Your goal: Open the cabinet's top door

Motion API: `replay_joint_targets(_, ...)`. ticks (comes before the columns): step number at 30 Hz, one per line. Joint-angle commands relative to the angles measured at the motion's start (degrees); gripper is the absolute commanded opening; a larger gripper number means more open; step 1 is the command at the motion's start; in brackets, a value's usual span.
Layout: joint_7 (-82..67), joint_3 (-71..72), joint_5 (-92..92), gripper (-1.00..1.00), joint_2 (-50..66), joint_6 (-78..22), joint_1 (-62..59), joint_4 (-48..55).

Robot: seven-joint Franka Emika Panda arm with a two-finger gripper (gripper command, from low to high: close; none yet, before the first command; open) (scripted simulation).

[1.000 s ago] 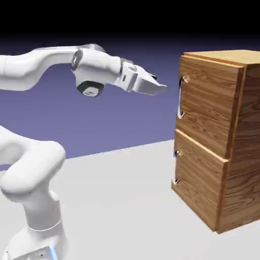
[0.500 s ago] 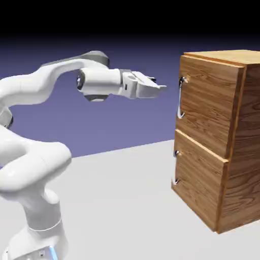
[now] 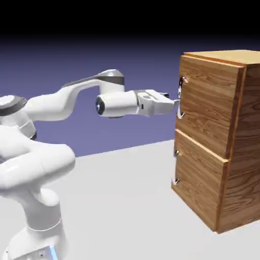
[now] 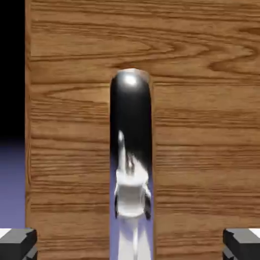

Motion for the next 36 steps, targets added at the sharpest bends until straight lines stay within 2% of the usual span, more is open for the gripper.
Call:
replay_joint_targets(1, 0.0, 0.2, 0.3, 0.00, 0.1, -0.2, -1.0, 0.9)
replay_joint_targets(2, 0.0, 0.2, 0.3, -1.00, 0.1, -0.2, -1.0, 0.9)
replay_joint_targets(3, 0.0, 0.2, 0.3, -1.00, 0.1, -0.2, -1.0, 0.9)
replay_joint_targets(12, -7.6, -7.4, 0.3, -1.00, 0.4, -22.6, 7.5, -15.9)
replay_joint_targets(19, -12.3, -15.0, -4.6, -1.00, 2.3, -40.0, 9.1, -25.0)
replay_joint_targets(28, -18.5, -25.5, -15.2, -1.00, 7.1, -62.5, 3.8, -30.6)
replay_joint_targets(36, -26.4, -33.0, -28.2, -1.00, 16.0, -82.4, -6.6, -29.7)
